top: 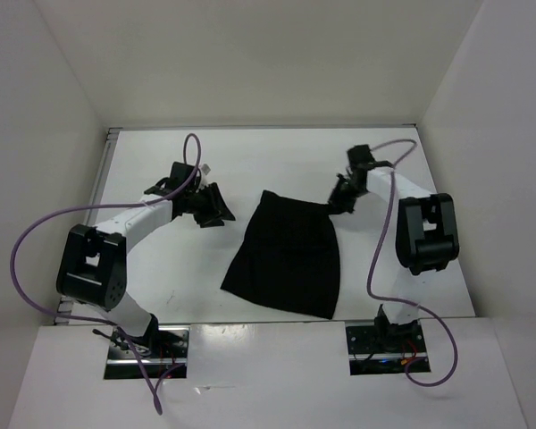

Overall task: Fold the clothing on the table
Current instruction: Fold the skirt

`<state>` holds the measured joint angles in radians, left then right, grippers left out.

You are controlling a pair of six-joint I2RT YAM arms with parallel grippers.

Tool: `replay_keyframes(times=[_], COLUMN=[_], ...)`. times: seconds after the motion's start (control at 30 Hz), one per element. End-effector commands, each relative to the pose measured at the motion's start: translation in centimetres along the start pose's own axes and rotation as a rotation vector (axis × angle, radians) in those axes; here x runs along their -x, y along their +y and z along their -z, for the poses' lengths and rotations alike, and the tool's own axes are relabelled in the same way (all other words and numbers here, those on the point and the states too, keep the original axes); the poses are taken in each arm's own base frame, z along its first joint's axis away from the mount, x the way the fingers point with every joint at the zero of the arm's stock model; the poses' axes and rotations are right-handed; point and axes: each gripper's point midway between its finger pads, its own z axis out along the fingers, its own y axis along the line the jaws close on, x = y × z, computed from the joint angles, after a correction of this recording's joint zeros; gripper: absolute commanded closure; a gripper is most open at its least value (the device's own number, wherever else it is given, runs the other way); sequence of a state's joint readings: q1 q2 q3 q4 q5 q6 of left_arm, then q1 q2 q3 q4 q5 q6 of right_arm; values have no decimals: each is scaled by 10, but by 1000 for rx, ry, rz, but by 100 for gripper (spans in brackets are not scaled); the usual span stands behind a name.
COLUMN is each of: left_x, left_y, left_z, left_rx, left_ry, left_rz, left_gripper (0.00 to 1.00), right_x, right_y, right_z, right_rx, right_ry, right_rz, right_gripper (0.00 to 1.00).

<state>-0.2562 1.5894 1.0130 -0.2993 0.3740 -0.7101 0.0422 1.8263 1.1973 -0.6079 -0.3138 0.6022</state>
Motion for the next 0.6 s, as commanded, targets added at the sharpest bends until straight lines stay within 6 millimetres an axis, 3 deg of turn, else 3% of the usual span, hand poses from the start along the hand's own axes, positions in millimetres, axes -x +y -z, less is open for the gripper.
replay_keyframes(times=[0.0, 0.03, 0.07, 0.1, 0.13, 0.17, 0.23, 0.27, 0.3, 0.33, 0.37, 0.4, 0.43, 0.53, 0.57], left_x=[31, 36, 48, 55, 57, 66, 68, 68, 67, 66, 63, 64, 61, 57, 57], left_y=[-18, -8, -3, -6, -1, 5, 14, 22, 20, 23, 26, 27, 29, 30, 30], left_z=[19, 23, 33, 44, 49, 61, 66, 70, 71, 73, 71, 72, 71, 69, 69], left_rx=[-65, -19, -9, -20, -16, -10, -1, 12, 2, -3, 3, -2, 2, -3, -3], left_ry=[-93, -121, -159, -195, -209, -243, -251, -257, -250, -252, -244, -244, -237, -222, -222], left_rz=[-25, -10, 6, 4, 25, 45, 70, 80, 79, 86, 81, 86, 90, 94, 94], left_gripper=[48, 48, 48, 48, 48, 48, 47, 47, 47, 47, 47, 47, 47, 47, 47], right_x=[-44, -70, -105, -125, -149, -152, -139, -108, -92, -87, -59, -46, -40, -9, -2], right_y=[127, 152, 195, 214, 233, 243, 234, 212, 196, 172, 151, 136, 115, 75, 59], right_z=[50, 67, 92, 112, 151, 167, 186, 169, 163, 140, 130, 116, 90, 59, 39], right_rx=[189, 249, 357, 438, 575, 648, 676, 621, 592, 560, 528, 490, 439, 372, 319], right_ry=[-39, 1, 20, 45, 74, 61, 26, 2, -14, 38, 5, -6, 27, 21, 41], right_rz=[312, 384, 514, 565, 618, 607, 553, 459, 409, 349, 272, 226, 186, 73, 27], right_gripper=[100, 100, 100, 100, 100, 100, 100, 100, 100, 100, 100, 100, 100, 100, 100])
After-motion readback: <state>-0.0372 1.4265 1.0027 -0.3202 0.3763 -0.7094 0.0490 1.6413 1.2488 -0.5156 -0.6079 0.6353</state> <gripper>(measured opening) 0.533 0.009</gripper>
